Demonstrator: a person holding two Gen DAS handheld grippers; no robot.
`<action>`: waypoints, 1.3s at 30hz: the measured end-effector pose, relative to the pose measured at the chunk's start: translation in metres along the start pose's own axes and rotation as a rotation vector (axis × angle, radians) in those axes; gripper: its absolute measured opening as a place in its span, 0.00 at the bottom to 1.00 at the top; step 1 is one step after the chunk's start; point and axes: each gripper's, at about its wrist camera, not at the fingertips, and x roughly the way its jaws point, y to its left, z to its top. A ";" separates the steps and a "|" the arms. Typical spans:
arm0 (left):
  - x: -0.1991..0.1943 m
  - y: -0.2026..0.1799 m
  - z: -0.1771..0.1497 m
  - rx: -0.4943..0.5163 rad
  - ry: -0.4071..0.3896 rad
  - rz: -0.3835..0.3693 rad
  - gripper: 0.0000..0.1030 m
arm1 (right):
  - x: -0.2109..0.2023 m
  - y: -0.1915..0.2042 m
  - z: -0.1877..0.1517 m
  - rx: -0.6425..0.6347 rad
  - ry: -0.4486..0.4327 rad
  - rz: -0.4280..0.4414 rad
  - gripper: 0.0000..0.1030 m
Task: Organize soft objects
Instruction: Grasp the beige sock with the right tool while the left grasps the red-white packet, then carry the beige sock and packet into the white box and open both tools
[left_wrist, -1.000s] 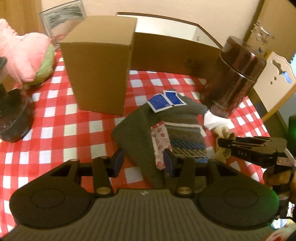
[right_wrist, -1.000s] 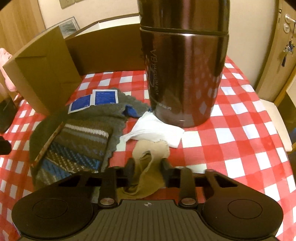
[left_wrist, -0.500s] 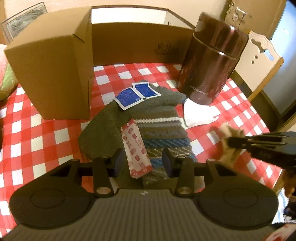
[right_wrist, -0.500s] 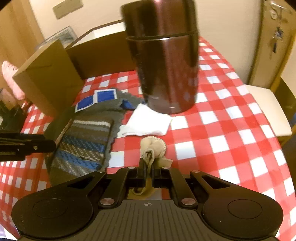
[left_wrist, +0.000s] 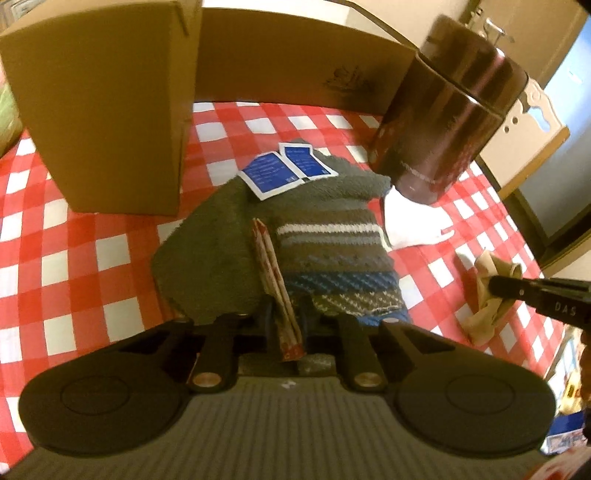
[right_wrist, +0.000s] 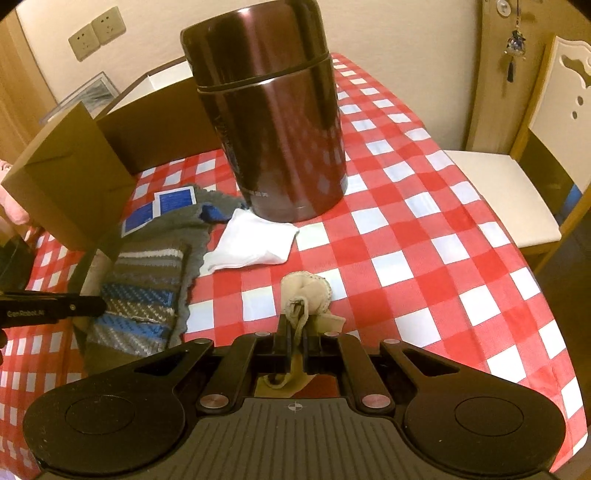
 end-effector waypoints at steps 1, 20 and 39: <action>-0.001 0.002 0.000 -0.006 -0.002 -0.002 0.06 | 0.000 0.000 0.000 0.000 -0.001 0.000 0.05; -0.065 -0.009 0.024 -0.012 -0.159 -0.002 0.02 | -0.015 0.050 0.028 -0.162 -0.064 0.175 0.05; -0.111 -0.019 0.172 0.065 -0.468 0.065 0.02 | -0.019 0.124 0.177 -0.314 -0.329 0.324 0.05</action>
